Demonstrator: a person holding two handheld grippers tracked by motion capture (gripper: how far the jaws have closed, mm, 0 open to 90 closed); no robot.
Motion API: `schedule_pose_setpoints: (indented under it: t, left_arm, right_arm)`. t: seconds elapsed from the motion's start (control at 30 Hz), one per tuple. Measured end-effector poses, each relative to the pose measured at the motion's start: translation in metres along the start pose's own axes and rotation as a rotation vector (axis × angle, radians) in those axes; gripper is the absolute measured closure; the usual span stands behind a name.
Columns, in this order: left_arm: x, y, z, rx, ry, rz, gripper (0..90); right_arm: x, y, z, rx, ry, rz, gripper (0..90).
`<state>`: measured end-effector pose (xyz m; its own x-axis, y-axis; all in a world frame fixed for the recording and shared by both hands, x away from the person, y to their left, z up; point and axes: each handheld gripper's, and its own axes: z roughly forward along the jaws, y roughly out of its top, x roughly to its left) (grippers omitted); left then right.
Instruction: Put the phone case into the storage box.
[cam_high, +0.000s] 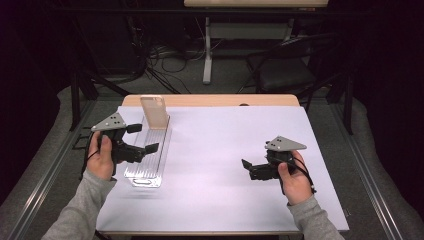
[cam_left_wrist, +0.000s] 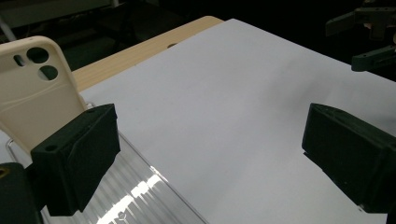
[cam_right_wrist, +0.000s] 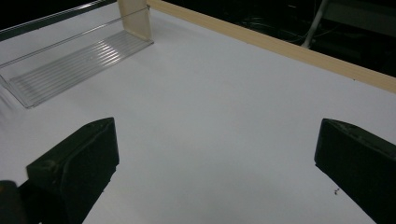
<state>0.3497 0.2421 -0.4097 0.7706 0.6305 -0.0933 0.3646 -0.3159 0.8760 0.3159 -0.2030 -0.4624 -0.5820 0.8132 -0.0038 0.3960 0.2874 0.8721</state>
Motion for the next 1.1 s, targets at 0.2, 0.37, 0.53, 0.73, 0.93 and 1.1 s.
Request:
schedule_pose_setpoints:
  t: [0.2, 0.37, 0.53, 0.73, 0.93, 1.1]
  left_arm:
    - [0.004, -0.015, -0.011, -0.006, 0.015, -0.027, 4.4]
    - [0.006, -0.029, -0.018, -0.016, 0.019, -0.055, 4.4]
    - [0.006, -0.042, -0.022, -0.016, 0.028, -0.071, 4.4]
    - [0.003, -0.056, -0.026, -0.022, 0.048, -0.084, 4.4]
    - [0.002, -0.068, -0.029, -0.031, 0.069, -0.090, 4.4]
    - [0.003, -0.078, -0.029, -0.037, 0.075, -0.112, 4.4]
  right_arm:
    - [-0.003, -0.009, -0.004, 0.012, -0.009, 0.011, 0.0]
    - [-0.008, -0.019, -0.012, 0.019, -0.032, 0.028, 0.0]
    - [-0.013, -0.030, -0.019, 0.029, -0.061, 0.041, 0.0]
    - [-0.016, -0.040, -0.027, 0.030, -0.086, 0.041, 0.0]
    - [-0.018, -0.050, -0.032, 0.026, -0.105, 0.055, 0.0]
    - [-0.017, -0.058, -0.033, 0.025, -0.111, 0.078, 0.0]
